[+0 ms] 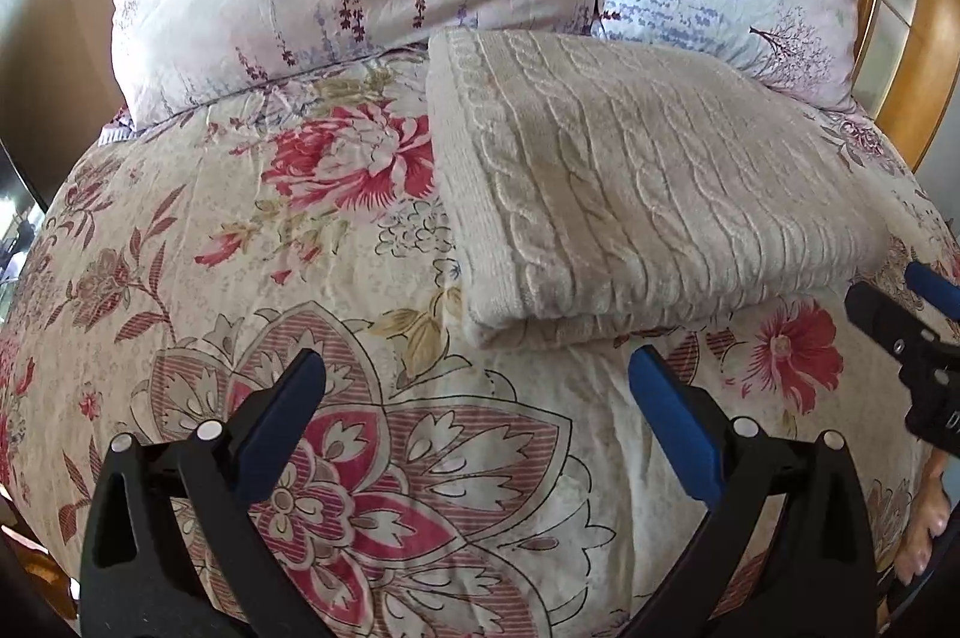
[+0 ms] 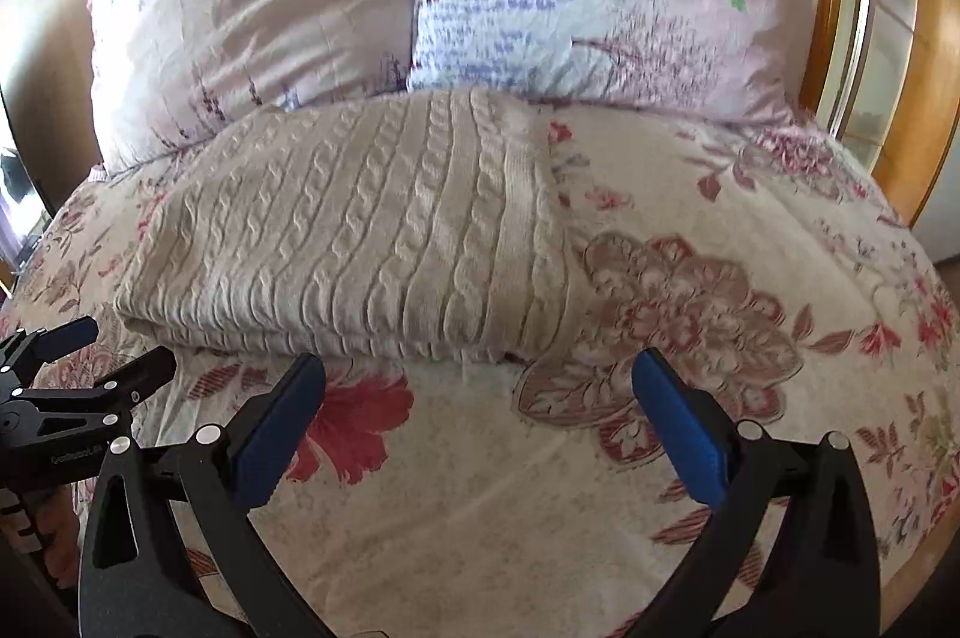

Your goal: Fold small clothes

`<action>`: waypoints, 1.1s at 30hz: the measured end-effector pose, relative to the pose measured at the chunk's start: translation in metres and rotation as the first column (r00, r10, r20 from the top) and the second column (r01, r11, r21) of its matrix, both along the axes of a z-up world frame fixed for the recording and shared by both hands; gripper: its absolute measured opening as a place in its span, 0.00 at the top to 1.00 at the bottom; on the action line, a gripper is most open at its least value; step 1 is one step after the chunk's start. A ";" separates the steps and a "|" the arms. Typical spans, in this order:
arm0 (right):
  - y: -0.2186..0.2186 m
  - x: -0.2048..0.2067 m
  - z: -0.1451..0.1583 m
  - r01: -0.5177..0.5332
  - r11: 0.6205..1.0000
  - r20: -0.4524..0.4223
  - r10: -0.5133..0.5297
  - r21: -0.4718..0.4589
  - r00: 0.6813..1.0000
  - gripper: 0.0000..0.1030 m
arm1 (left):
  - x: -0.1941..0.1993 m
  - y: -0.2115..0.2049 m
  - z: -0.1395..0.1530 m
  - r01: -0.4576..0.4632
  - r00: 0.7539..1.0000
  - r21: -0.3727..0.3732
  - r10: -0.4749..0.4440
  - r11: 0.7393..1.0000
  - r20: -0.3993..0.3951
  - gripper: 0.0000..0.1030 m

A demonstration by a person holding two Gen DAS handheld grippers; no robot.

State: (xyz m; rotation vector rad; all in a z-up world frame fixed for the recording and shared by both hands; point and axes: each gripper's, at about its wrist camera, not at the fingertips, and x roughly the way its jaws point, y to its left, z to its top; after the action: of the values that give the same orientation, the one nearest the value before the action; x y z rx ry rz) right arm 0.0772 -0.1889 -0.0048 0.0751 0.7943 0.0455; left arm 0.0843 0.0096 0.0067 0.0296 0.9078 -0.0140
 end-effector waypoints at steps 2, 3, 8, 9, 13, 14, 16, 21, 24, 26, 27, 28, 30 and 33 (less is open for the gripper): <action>0.002 0.001 -0.003 -0.001 1.000 -0.016 0.001 -0.009 1.000 0.01 | 0.000 -0.001 -0.002 0.001 1.000 -0.002 -0.001 1.000 -0.008 0.02; 0.004 0.002 -0.004 -0.003 1.000 -0.022 0.002 -0.015 1.000 0.01 | 0.001 -0.002 -0.003 0.004 1.000 -0.005 -0.004 1.000 -0.015 0.02; 0.011 0.004 -0.011 -0.011 0.999 -0.061 0.008 -0.050 0.998 0.01 | 0.004 -0.003 -0.010 0.002 0.999 -0.012 -0.003 1.000 -0.044 0.02; 0.011 0.005 -0.012 -0.011 0.998 -0.067 0.007 -0.054 0.998 0.01 | 0.004 -0.003 -0.010 0.001 0.999 -0.015 -0.001 1.000 -0.042 0.02; 0.012 0.008 -0.017 -0.013 0.998 -0.093 0.007 -0.060 0.996 0.01 | 0.005 -0.003 -0.010 0.002 0.999 -0.014 -0.002 1.000 -0.038 0.02; 0.012 0.009 -0.018 -0.012 0.998 -0.099 0.006 -0.062 0.995 0.01 | 0.004 -0.004 -0.011 0.002 0.999 -0.013 -0.002 1.000 -0.036 0.02; 0.013 0.009 -0.019 -0.014 0.998 -0.107 0.007 -0.065 0.994 0.01 | 0.004 -0.004 -0.011 0.002 0.999 -0.015 -0.002 1.000 -0.034 0.02; 0.016 0.010 -0.021 -0.020 0.997 -0.119 0.012 -0.074 0.993 0.01 | 0.004 -0.004 -0.011 0.007 0.999 -0.017 -0.008 1.000 -0.034 0.02; 0.016 0.010 -0.022 -0.023 0.997 -0.119 0.015 -0.068 0.993 0.01 | 0.004 -0.004 -0.010 0.009 0.999 -0.017 -0.010 1.000 -0.033 0.02; 0.015 0.010 -0.022 -0.023 0.998 -0.120 0.015 -0.063 0.993 0.01 | 0.004 -0.004 -0.010 0.008 0.999 -0.018 -0.009 1.000 -0.033 0.02; 0.015 0.010 -0.022 -0.022 0.998 -0.120 0.015 -0.061 0.993 0.01 | 0.004 -0.004 -0.010 0.008 0.999 -0.018 -0.009 1.000 -0.033 0.02; 0.015 0.011 -0.022 -0.024 0.998 -0.119 0.017 -0.062 0.993 0.01 | 0.004 -0.004 -0.010 0.008 0.999 -0.018 -0.009 1.000 -0.033 0.02; 0.015 0.010 -0.022 -0.024 0.998 -0.118 0.017 -0.062 0.993 0.01 | 0.004 -0.004 -0.010 0.008 0.999 -0.018 -0.009 1.000 -0.033 0.02; 0.015 0.011 -0.022 -0.025 0.998 -0.119 0.018 -0.061 0.993 0.01 | 0.004 -0.004 -0.011 0.008 0.999 -0.018 -0.009 1.000 -0.033 0.02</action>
State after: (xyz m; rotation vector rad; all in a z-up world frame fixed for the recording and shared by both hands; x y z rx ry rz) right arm 0.0878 -0.1739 -0.0265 0.0098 0.9147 0.0370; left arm 0.0882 0.0056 -0.0038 0.0168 0.9407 -0.0305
